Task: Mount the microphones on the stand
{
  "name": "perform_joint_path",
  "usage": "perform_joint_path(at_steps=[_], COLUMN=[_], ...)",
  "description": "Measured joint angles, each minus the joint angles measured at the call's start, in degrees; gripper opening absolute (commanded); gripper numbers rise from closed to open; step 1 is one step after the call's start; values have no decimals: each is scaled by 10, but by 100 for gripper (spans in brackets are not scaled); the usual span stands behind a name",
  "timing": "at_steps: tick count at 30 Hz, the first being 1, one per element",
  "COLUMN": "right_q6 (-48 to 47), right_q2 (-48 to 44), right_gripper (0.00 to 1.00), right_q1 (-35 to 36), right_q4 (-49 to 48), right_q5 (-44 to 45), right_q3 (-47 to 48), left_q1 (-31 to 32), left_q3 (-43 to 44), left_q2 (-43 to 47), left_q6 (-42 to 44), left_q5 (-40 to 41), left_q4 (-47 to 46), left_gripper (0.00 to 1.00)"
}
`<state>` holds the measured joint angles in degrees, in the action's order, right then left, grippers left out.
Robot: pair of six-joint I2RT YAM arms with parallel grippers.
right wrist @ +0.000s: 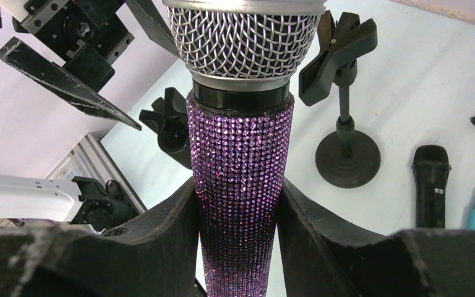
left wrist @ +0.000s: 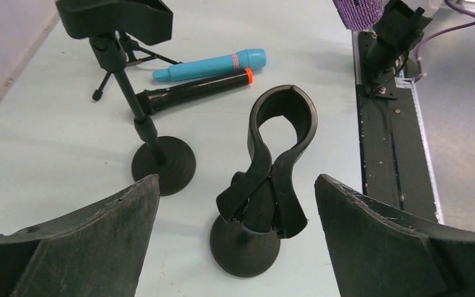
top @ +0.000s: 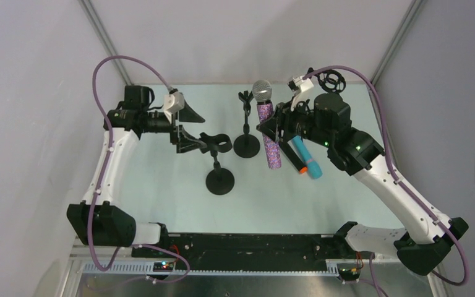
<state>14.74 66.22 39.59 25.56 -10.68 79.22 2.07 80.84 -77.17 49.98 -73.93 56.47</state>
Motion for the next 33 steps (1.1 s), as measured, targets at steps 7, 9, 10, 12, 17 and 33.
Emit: perform_joint_path(at_steps=[7,9,10,12,17,33], right_q6=[0,0,0,2,4,16], right_q2=[0,0,0,0,0,75], right_gripper=[0,0,0,0,0,0], right_q1=[-5,-5,-5,-5,-5,21], right_q4=[7,7,7,7,7,-41], right_q5=[-8,-8,-8,-8,-10,2], right_q3=[0,0,0,0,0,51], left_q1=[2,3,4,5,6,21], left_q3=[-35,-49,-57,-70,-87,-88], left_q2=[1,4,7,14,33,57], left_q6=[-6,-9,-9,-9,-3,83], left_q5=[-20,-25,-28,-28,-26,25], left_q4=[6,6,7,8,11,30], left_gripper=[100,99,99,97,94,94])
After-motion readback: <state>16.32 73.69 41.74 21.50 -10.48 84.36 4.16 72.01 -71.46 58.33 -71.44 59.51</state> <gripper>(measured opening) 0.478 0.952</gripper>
